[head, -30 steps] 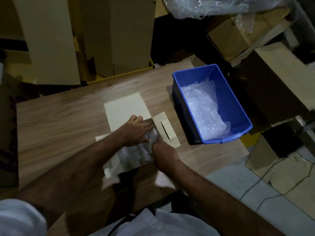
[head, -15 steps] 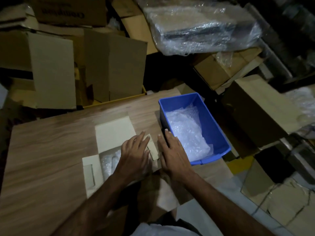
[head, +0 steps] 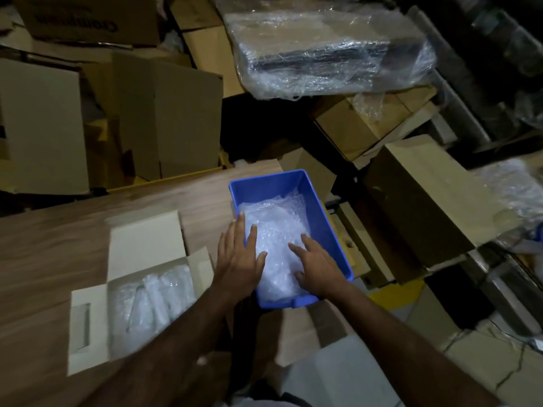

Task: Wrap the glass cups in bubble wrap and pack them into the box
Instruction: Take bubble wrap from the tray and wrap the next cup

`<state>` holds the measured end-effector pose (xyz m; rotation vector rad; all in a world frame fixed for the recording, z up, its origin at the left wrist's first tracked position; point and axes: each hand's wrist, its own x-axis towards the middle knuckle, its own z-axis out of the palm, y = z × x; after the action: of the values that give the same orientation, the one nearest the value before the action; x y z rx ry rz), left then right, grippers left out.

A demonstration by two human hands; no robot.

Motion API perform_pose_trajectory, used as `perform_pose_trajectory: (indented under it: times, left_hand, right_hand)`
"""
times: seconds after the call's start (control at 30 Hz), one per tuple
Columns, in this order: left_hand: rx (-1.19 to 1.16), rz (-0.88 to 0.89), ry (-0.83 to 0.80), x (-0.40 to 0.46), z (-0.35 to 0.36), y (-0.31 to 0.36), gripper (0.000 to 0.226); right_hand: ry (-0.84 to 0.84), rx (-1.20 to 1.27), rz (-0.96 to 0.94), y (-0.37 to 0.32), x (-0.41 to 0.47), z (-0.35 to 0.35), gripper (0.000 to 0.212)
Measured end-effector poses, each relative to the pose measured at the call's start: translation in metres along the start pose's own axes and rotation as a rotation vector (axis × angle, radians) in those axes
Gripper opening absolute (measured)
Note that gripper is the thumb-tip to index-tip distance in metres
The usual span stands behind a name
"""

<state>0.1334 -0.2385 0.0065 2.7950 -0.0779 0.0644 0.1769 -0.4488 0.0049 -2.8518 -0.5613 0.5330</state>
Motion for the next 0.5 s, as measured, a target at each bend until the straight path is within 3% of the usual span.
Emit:
perform_pose_trajectory:
  times: [0.17, 0.3, 0.5]
  left_hand:
    - [0.064, -0.100, -0.097, 0.010, 0.016, 0.000, 0.069]
    - [0.052, -0.102, -0.089, 0.010, 0.020, -0.002, 0.067]
    - [0.027, -0.094, -0.092, 0.010, 0.019, -0.001, 0.066]
  right_hand:
    - [-0.181, -0.188, -0.145, 0.013, 0.049, 0.012, 0.069]
    - [-0.073, -0.087, -0.191, 0.018, 0.061, 0.018, 0.031]
    - [-0.019, 0.101, -0.185, 0.037, 0.053, 0.017, 0.036]
